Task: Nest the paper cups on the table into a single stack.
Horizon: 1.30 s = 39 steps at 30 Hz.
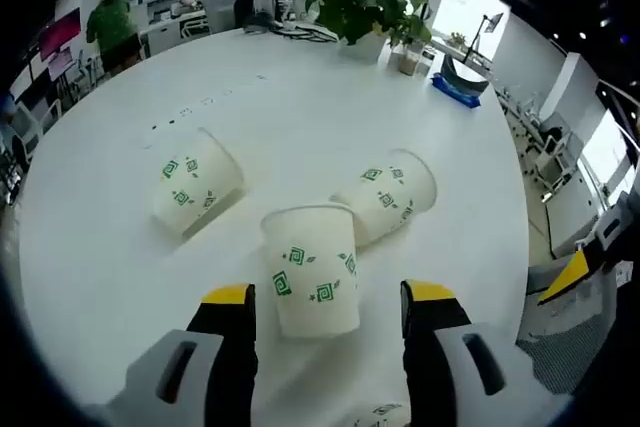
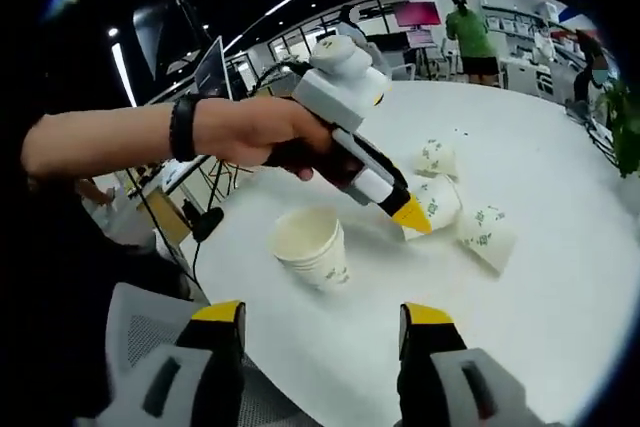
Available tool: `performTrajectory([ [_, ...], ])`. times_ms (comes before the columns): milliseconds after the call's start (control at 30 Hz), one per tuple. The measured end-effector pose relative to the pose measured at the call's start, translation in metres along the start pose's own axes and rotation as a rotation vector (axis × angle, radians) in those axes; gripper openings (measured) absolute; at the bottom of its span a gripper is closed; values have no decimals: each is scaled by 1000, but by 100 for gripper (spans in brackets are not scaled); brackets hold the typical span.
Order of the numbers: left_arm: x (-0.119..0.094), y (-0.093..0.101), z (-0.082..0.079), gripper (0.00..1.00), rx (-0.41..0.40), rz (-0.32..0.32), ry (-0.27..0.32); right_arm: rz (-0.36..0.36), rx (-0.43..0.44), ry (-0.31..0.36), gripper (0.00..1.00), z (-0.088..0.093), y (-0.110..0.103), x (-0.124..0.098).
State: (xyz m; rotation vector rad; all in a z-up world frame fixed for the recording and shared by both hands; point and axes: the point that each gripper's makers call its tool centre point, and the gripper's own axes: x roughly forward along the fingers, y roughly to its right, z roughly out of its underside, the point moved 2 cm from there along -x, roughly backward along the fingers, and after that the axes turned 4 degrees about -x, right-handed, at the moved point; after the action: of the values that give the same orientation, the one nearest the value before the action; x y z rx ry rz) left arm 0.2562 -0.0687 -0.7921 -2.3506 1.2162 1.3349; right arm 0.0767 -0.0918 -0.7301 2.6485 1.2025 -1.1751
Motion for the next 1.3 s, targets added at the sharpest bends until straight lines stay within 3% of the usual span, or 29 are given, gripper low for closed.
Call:
performTrajectory([
  [267,11,-2,3,52,1,-26,-45,6,31,10,60,2,6,-2],
  [567,12,-13,8,36,-16,-51,-67,3,41,9,59,5,4,-4],
  [800,9,-14,13,35,-16,-49,-74,8,51,11,57,6,5,-4],
  [1300,-27,-52,30,35,-16,-102,-46,-15,20,2,57,-6,1,7],
])
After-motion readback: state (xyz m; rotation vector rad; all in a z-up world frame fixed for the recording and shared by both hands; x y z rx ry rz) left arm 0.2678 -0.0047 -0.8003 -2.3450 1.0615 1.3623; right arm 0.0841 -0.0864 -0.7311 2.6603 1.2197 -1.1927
